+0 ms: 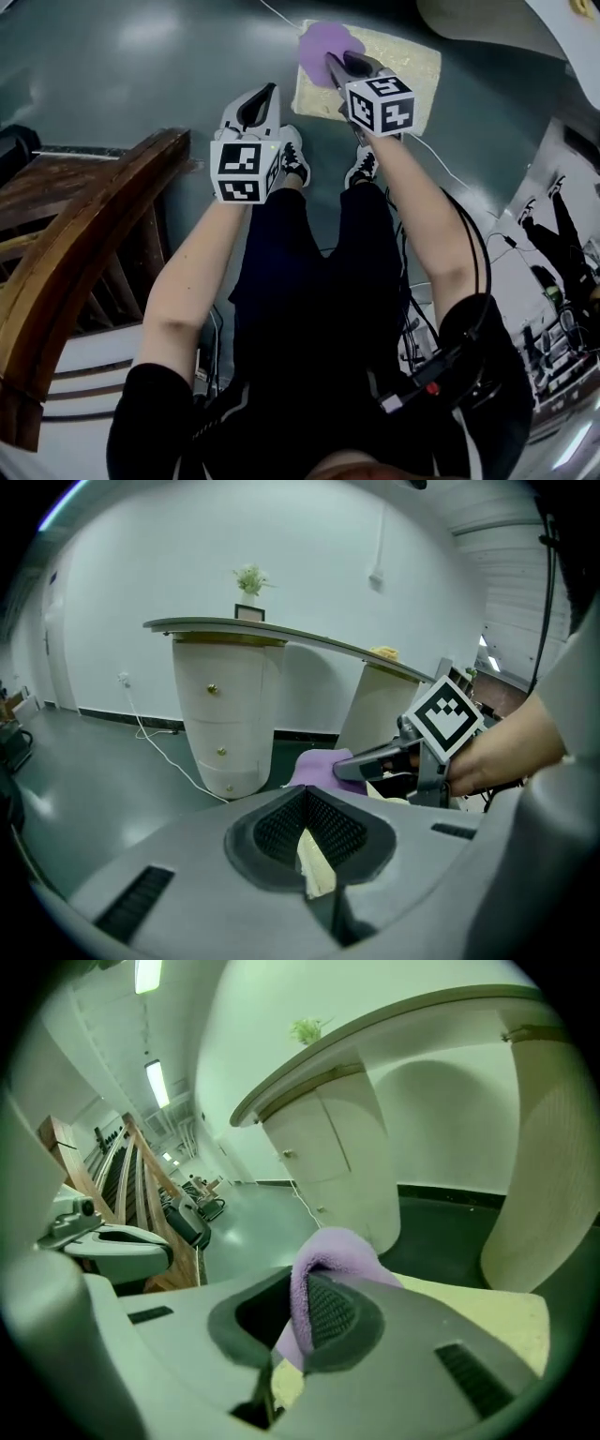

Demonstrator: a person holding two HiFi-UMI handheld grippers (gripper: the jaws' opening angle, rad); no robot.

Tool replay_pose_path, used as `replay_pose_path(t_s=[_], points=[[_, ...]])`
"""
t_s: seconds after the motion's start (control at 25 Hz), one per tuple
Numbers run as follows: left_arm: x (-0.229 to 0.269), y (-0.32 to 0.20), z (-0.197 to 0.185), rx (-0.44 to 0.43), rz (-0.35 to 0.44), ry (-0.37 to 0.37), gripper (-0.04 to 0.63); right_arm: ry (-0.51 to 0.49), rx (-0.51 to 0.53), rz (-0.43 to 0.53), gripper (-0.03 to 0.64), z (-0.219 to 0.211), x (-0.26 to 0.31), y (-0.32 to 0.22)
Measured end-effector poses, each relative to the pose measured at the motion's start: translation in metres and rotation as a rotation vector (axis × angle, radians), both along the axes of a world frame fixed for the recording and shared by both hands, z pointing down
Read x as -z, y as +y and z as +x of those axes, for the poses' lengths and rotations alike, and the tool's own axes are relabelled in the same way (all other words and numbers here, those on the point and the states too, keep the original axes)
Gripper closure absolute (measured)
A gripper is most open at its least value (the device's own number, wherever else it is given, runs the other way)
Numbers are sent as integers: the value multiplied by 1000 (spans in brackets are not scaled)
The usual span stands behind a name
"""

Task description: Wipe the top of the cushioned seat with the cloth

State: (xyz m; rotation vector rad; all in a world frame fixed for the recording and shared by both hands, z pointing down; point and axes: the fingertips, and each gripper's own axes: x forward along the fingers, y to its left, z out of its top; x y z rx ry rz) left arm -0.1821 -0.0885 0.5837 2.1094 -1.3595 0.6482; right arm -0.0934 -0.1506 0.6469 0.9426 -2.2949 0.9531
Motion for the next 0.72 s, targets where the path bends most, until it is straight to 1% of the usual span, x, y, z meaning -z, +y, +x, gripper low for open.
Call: replay_pose_path(t_s=[0.12, 0.2, 0.32, 0.4, 0.48, 0.52, 0.6, 0.72], points=[[-15, 10, -17, 48, -25, 6, 591, 35, 54, -9, 594, -39, -31, 4], [-22, 16, -23, 69, -36, 10, 591, 79, 70, -17, 594, -53, -55, 3], [-25, 24, -27, 76, -43, 11, 591, 163, 59, -43, 594, -58, -83, -2], [-23, 31, -32, 94, -47, 16, 591, 215, 72, -58, 594, -61, -97, -3], [-24, 38, -37, 119, -52, 19, 591, 254, 84, -106, 594, -60, -113, 1], [-26, 40, -39, 135, -55, 19, 591, 263, 82, -135, 594, -58, -120, 3], [-31, 42, -42, 165, -61, 15, 591, 252, 60, -173, 594, -52, -128, 2], [-34, 49, -38, 193, -76, 12, 591, 230, 36, -194, 595, -46, -128, 3]])
